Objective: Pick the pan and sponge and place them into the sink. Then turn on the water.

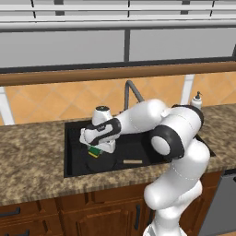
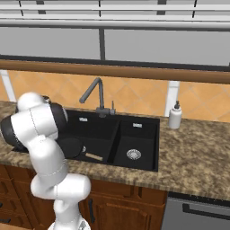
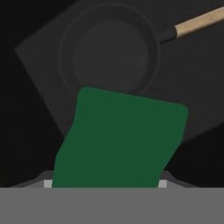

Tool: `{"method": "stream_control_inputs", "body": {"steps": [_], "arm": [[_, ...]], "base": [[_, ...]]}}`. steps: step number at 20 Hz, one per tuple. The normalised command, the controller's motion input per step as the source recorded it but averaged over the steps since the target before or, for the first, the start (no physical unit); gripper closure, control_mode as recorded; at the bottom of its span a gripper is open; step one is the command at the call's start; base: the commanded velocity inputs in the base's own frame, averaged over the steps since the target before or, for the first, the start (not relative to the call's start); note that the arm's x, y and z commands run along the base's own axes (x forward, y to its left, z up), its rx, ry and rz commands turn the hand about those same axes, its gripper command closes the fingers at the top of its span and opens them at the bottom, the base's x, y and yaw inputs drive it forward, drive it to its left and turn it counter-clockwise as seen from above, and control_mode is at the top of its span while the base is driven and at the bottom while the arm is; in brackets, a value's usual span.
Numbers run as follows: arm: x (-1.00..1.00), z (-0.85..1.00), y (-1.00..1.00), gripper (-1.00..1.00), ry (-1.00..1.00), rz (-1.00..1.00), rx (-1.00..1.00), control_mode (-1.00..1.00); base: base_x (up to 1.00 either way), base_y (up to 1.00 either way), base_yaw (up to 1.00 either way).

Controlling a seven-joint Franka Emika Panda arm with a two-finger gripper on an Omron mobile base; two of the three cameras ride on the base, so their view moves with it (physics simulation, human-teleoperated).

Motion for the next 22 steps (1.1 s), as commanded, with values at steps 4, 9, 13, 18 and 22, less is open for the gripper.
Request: {"method": "stream_control_inputs", "body": {"steps": [4,9,13,18,22], "arm": [[0.29,-0.28,0.0,1.0,0.02,-0.01,-0.03,-1.0],[0.32,-0.31,0.0,1.0,0.03,-0.05,-0.04,-1.0],[0.33,-0.32,0.0,1.0,0.08,-0.05,-0.03,-1.0],[0.34,-0.34,0.0,1.0,0.05,-0.06,-0.06,-1.0],[0.38,-0.37,0.0,1.0,0.07,-0.06,-0.06,-1.0]], "base": [[0.0,0.0,0.0],[0.0,0.0,0.0],[0.0,0.0,0.0],[0.0,0.0,0.0],[0.0,0.0,0.0]]}}
